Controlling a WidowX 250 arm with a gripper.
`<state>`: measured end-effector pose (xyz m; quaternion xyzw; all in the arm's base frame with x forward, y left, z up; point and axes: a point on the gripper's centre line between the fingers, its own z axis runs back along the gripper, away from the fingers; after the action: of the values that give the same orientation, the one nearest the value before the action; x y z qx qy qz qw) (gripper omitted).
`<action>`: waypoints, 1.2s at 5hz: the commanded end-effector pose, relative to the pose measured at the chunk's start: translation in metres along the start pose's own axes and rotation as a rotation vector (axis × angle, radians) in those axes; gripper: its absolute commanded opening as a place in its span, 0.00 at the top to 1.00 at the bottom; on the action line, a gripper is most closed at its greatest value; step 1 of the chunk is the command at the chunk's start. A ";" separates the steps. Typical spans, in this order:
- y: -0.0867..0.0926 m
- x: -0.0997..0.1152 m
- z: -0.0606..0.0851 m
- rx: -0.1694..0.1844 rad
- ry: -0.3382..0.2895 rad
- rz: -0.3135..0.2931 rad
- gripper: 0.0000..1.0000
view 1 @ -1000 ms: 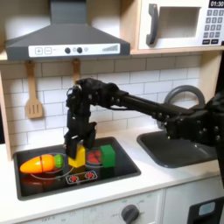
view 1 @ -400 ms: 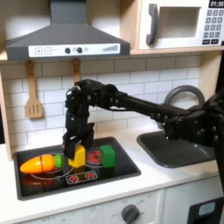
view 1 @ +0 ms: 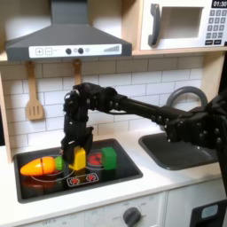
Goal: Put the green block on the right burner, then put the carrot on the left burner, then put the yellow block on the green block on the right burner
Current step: 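Put the yellow block on the green block on the right burner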
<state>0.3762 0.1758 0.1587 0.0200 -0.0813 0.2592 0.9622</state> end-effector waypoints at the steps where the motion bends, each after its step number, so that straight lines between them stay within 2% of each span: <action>1: 0.000 -0.005 -0.007 0.001 0.008 -0.007 0.00; 2: 0.000 -0.006 -0.011 -0.011 0.016 0.002 0.00; 3: 0.001 -0.006 -0.015 0.013 0.014 -0.011 0.63; 4: 0.000 -0.007 -0.014 0.004 0.018 -0.045 1.00; 5: -0.001 -0.005 -0.011 -0.003 0.009 -0.039 1.00; 6: -0.002 -0.005 -0.006 -0.026 0.010 -0.055 1.00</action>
<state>0.3720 0.1691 0.1445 0.0058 -0.0653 0.2272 0.9716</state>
